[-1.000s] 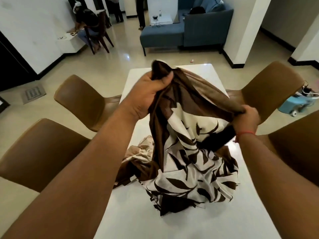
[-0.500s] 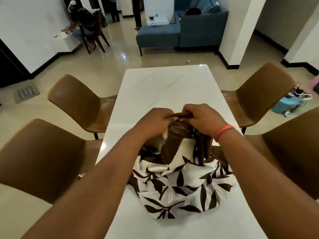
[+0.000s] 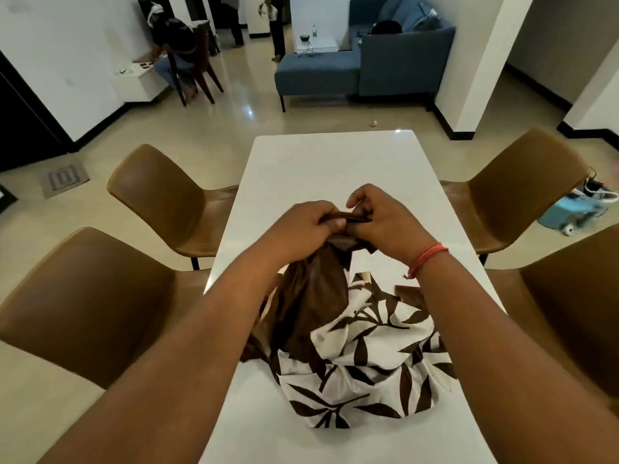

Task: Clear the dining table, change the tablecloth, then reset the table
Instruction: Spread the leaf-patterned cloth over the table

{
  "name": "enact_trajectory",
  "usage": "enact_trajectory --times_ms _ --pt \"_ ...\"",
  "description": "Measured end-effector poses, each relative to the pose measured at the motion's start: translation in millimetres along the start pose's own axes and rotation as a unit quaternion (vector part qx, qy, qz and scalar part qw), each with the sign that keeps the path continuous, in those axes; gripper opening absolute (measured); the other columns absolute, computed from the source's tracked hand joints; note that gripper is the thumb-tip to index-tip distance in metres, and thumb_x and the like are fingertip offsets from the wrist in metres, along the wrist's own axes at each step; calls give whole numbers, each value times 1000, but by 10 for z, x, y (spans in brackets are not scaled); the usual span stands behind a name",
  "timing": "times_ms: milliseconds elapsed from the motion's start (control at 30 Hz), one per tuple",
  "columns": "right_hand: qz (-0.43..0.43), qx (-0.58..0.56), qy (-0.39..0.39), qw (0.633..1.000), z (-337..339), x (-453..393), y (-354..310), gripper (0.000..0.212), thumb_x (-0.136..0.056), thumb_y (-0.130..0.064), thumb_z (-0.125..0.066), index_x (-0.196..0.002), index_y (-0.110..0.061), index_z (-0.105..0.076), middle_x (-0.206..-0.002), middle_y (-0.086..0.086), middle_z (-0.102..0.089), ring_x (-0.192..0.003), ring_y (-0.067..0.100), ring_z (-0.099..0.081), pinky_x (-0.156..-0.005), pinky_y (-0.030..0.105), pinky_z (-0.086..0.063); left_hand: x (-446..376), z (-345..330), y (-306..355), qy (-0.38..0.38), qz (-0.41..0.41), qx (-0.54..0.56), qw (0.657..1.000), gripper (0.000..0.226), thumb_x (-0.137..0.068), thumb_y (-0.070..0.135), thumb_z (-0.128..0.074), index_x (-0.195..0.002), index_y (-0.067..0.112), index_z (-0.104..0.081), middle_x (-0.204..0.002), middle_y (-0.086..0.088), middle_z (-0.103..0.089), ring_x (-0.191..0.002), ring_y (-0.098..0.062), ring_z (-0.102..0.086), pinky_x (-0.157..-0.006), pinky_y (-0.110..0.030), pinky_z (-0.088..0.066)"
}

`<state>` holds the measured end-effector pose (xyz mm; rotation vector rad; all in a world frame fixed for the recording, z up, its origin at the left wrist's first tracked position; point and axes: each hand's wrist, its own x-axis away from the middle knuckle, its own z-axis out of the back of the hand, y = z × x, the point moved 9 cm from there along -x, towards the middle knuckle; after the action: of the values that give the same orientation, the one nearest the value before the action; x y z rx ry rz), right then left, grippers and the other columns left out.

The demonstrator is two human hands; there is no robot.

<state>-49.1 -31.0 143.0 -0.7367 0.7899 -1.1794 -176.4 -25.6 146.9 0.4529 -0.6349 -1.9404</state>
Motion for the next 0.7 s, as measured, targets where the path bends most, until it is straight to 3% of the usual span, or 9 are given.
enact_trajectory --times_ms 100,167,233,300,367,433,500,567,700 --pt "-27 -26 -19 999 -39 15 161 16 -86 -17 -74 -100 -23 -71 -91 -6 -73 -85 9 -68 -80 27 -56 72 217 -308 55 25 88 994 18 -103 30 -50 -91 26 -64 -89 6 -66 -91 -14 -61 -82 -31 -45" --pt "-48 -82 7 995 -118 40 219 7 -86 -21 -71 -91 -17 -73 -87 2 -73 -85 23 -68 -89 47 -54 125 232 -525 78 64 117 988 14 -102 29 -51 -98 24 -64 -97 5 -66 -96 -15 -61 -84 -31 -46" --pt "-50 -106 40 992 -206 31 223 12 -85 -26 -65 -90 -16 -70 -89 7 -71 -89 32 -66 -86 54 -54 145 194 -625 87 98 135 982 23 -97 29 -61 -119 25 -59 -115 4 -63 -109 -16 -60 -95 -30 -47" --pt "-33 -76 24 996 -376 7 122 11 -92 -21 -58 -97 -18 -67 -91 0 -70 -88 21 -66 -80 39 -55 144 148 -507 69 68 195 976 58 -88 41 -70 -139 29 -44 -130 5 -56 -121 -13 -56 -103 -30 -45" --pt "-14 -11 -6 1000 -519 -3 11 15 -95 -15 -53 -101 -24 -63 -88 -15 -66 -81 2 -62 -70 13 -46 118 41 -296 7 41 160 986 80 -82 59 -69 -149 36 -32 -137 7 -53 -123 -11 -54 -103 -26 -41" --pt "-4 20 -7 1000 -569 3 -57 17 -93 -11 -52 -91 -27 -58 -80 -18 -61 -74 -3 -57 -62 9 -40 101 -39 -224 -39 49 40 997 67 -87 61 -62 -144 33 -42 -135 5 -57 -122 -14 -55 -95 -23 -39" --pt "8 32 3 999 -537 -6 -60 13 -92 -15 -55 -81 -21 -55 -74 -7 -60 -69 8 -54 -64 23 -41 93 27 -256 -44 59 -32 997 37 -95 52 -54 -119 24 -62 -117 3 -66 -111 -17 -59 -85 -24 -42" --pt "17 36 -54 998 -566 41 -37 13 -93 -27 -63 -84 -18 -60 -75 -3 -61 -71 10 -55 -67 27 -44 112 133 -287 -43 47 -73 995 31 -100 44 -50 -104 20 -69 -104 1 -69 -100 -17 -60 -88 -32 -46" --pt "-60 -80 -180 979 -672 300 232 27 -81 -36 -76 -92 -12 -70 -82 -1 -70 -78 15 -67 -72 30 -53 218 643 -587 83 79 -38 993 26 -102 34 -50 -97 17 -69 -93 -5 -69 -87 -20 -62 -85 -35 -50"
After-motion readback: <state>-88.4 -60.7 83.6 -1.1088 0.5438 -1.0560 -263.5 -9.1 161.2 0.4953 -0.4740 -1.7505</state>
